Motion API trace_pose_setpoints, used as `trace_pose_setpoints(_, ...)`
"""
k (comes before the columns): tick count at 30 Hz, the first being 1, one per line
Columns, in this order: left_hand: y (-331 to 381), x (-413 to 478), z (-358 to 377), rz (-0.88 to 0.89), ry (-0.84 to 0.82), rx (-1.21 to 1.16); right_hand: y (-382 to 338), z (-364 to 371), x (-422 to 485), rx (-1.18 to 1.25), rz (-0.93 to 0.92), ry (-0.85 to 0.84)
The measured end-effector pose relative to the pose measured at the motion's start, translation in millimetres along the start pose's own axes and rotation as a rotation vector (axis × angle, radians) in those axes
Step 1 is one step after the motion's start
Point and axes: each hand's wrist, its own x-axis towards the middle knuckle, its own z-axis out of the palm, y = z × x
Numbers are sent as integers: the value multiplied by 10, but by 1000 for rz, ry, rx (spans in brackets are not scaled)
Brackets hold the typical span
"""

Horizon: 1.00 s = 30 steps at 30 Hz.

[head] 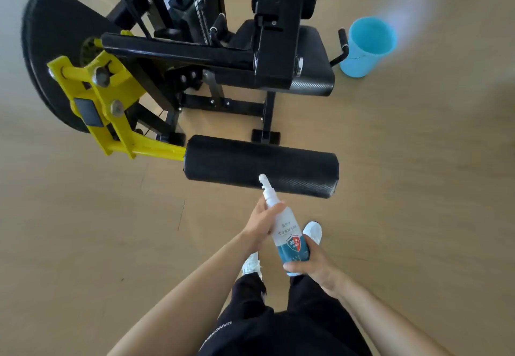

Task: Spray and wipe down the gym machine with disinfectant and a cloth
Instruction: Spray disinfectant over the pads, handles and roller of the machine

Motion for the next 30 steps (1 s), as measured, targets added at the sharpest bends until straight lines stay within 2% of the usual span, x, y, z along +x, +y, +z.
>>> trace_pose_setpoints(3, -143, -39, 30, -38, -133, 26, 75, -32, -15, 51, 31, -55)
trace_pose_setpoints(6, -131, -38, -13, 0, -122, 110, -3, -62, 0, 124, 75, -73)
trace_pose_setpoints(10, -39, -26, -53, 28, -153, 306, -396, -151, 166, 223, 41, 111)
trace_pose_setpoints(13, 0, -47, 30, 81, -210, 434, -719, -141, 371, 185, -35, 173)
trace_pose_setpoints(17, -12, -47, 125, 198, -237, 506, -925, -6, 542, 142, -57, 352)
trace_pose_setpoints(21, 8, -58, -64, 237, -233, 514, -862, -19, 564, 185, -58, 405)
trace_pose_setpoints(22, 20, -59, -129, 268, -171, 516, -835, -47, 578, 182, -60, 426)
trace_pose_setpoints(26, 169, 53, -434, 398, 400, 616, -834, -164, 528, 225, -34, 521)
trace_pose_setpoints(27, 221, 105, -528, 446, 462, 685, -840, -206, 507, 234, -26, 542)
trace_pose_setpoints(30, 427, 287, -784, 533, 503, 964, -852, -334, 440, 263, -4, 556)
